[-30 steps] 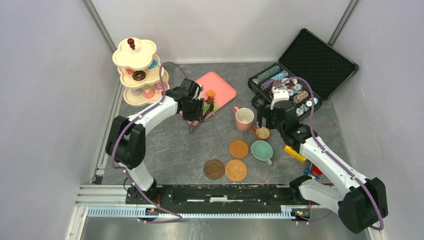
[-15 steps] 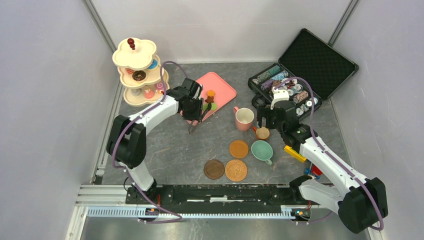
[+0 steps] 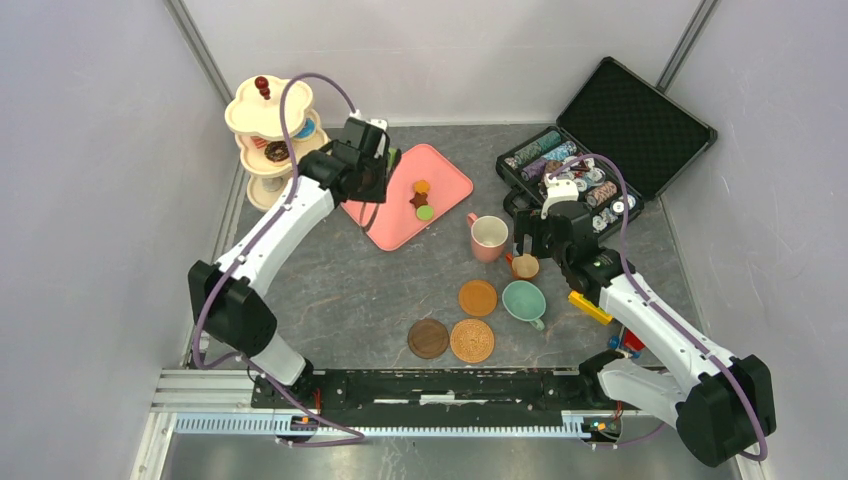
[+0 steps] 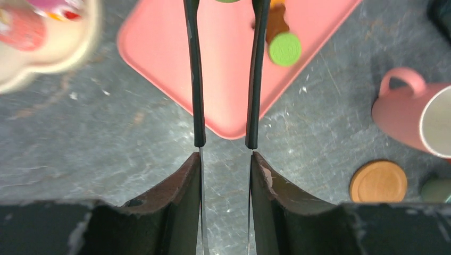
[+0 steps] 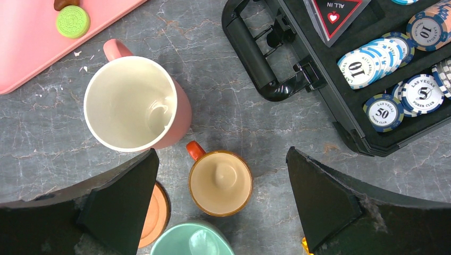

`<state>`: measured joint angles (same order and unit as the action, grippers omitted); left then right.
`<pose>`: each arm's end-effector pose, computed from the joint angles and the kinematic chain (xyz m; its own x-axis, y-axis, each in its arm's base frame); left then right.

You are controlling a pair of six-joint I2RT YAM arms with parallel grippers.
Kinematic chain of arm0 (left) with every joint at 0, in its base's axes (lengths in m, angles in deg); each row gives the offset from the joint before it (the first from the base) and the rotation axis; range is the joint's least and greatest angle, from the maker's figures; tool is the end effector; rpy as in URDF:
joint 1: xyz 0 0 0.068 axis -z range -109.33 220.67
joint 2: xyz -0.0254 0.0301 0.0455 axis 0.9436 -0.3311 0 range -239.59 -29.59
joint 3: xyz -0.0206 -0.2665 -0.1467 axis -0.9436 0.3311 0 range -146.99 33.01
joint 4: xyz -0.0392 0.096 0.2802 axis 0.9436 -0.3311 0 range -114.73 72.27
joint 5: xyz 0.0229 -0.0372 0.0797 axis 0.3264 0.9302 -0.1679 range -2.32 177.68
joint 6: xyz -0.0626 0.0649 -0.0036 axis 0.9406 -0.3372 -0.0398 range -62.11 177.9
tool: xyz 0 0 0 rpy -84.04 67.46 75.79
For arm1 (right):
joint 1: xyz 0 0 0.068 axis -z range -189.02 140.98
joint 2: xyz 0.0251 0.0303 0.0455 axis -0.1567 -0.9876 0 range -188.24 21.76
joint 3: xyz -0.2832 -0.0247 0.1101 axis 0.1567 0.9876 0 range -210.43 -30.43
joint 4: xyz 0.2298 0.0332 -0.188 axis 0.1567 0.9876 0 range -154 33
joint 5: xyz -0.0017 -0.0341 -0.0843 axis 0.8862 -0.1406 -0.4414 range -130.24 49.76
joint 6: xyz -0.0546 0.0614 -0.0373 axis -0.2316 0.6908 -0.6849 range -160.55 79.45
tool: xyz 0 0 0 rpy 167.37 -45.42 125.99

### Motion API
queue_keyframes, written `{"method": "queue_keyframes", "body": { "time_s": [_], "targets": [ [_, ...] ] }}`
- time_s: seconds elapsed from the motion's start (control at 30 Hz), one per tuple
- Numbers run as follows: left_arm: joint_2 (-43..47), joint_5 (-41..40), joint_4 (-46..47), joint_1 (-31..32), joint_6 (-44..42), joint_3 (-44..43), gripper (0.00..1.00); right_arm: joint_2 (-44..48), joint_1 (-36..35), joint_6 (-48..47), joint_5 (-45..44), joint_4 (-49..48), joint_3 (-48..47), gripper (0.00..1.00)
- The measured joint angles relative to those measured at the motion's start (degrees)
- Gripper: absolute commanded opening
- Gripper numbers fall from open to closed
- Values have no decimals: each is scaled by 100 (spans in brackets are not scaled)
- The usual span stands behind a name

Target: Serve the afternoon tea

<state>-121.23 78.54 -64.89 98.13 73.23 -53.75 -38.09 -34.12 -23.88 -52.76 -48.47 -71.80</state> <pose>0.3710 -0.1784 0.3250 -0.7721 0.1071 -0.6265 0.1704 0.9845 -0.0418 0.2666 0.1056 0.2515 -0.5574 0.0481 -0.8288 -0.0956 0.9879 0.1217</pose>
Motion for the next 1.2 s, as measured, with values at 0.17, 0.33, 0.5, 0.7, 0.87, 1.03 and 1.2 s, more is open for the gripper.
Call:
{"method": "queue_keyframes", "body": {
  "time_s": [0.17, 0.33, 0.5, 0.7, 0.87, 1.03, 1.2],
  "targets": [
    [98, -540, -363, -107, -221, -879, 23, 0, 0, 0, 0, 0, 0, 98],
    [98, -734, -557, -509, -413, -1674, 24, 0, 0, 2, 0, 0, 0, 98],
    [33, -931, -699, -1040, -516, -2358, 25, 0, 0, 2, 0, -2, 0, 98],
    [-352, -1204, -741, -1495, -647, -2839, 25, -24, 0, 2, -2, -2, 0, 98],
    [-909, -1322, -769, -1685, -682, -3193, 25, -116, 0, 9, 0, -2, -4, 98],
    [-1355, -1333, -863, -1862, -680, -3368, 24, -149, 0, 24, 0, -2, -7, 98],
    [-1639, -1346, -933, -1967, -678, -3508, 24, -151, 0, 42, -2, -2, -7, 98]
  ]
}}
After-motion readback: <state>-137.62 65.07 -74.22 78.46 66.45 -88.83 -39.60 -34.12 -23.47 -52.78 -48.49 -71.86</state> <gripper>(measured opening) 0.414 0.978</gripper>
